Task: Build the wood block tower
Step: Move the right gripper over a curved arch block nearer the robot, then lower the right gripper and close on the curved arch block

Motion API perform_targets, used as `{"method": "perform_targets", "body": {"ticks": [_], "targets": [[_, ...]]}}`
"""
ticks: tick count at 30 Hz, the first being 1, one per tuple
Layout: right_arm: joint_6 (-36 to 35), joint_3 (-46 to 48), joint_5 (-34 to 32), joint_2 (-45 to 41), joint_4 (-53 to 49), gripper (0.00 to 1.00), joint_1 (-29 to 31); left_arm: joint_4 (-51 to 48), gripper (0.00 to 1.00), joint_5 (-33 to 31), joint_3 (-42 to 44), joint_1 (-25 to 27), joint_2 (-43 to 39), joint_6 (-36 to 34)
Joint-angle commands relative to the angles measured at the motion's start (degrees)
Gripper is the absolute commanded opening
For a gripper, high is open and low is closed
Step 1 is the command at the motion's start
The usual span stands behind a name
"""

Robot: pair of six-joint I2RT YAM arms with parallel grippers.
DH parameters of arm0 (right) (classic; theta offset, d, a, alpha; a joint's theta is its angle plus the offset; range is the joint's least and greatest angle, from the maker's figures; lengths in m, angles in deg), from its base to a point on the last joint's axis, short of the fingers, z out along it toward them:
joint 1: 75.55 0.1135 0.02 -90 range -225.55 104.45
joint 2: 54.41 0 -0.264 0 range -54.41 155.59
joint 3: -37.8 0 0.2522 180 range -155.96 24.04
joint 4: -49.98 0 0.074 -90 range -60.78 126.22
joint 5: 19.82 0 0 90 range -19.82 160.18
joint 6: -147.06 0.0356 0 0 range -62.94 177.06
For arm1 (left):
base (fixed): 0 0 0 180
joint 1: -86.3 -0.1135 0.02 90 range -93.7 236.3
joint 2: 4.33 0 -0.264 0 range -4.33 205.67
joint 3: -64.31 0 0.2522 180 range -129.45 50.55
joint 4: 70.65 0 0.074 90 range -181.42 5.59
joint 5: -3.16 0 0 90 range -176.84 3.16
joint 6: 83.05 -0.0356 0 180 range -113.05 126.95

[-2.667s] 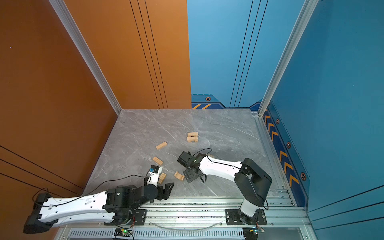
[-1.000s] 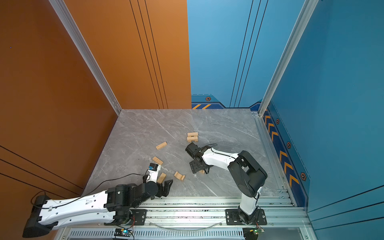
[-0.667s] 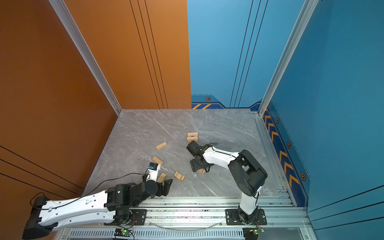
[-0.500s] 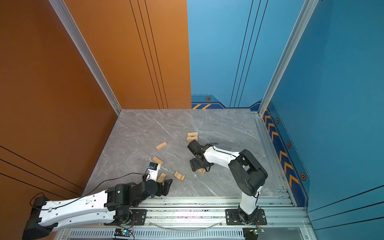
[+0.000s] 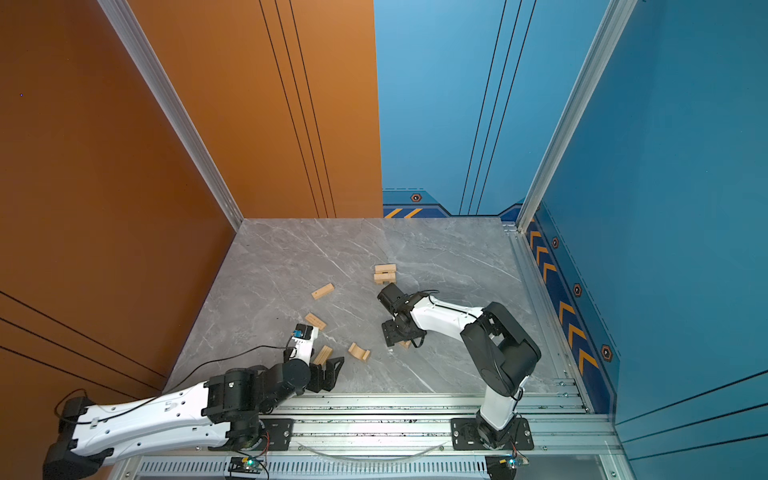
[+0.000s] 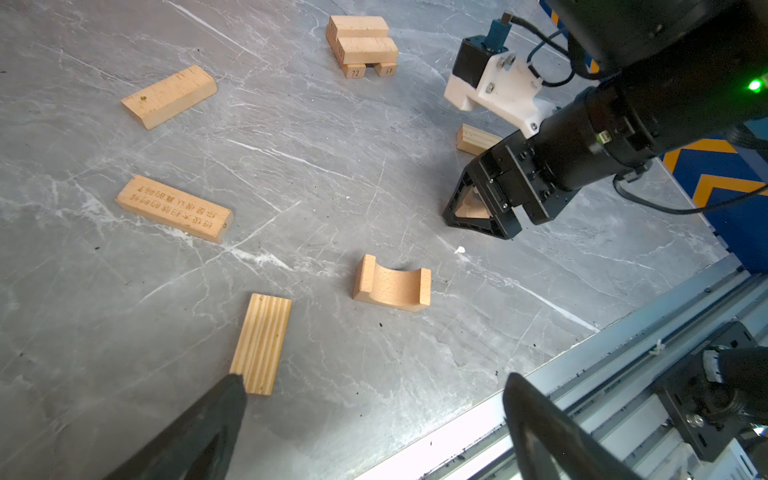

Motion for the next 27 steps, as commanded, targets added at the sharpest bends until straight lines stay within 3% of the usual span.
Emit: {"method": "perform_targets", "body": {"ticks": [1, 8, 22, 27], "targets": [[2.31, 2.28, 0.81, -1.66, -0.85, 0.78, 1.52, 0.2, 0.98, 0.29, 1.11, -0.48, -0.91, -0.35], [3.73, 2.32, -0.71, -2.6, -2.04, 0.74, 3.9, 0.18, 0.98, 0.57, 1.53, -0.4, -2.13, -0.68], [4.11, -2.68, -5.41, 0.82, -6.73, 0.5, 4.07, -0.81, 0.98, 0.44, 3.58, -0.22, -7.31, -0.33], [3.83, -4.12, -5.61, 2.92, -7.73, 0.46, 4.11, -1.29, 0.98, 0.18, 3.62, -0.26, -7.77, -0.58]]}}
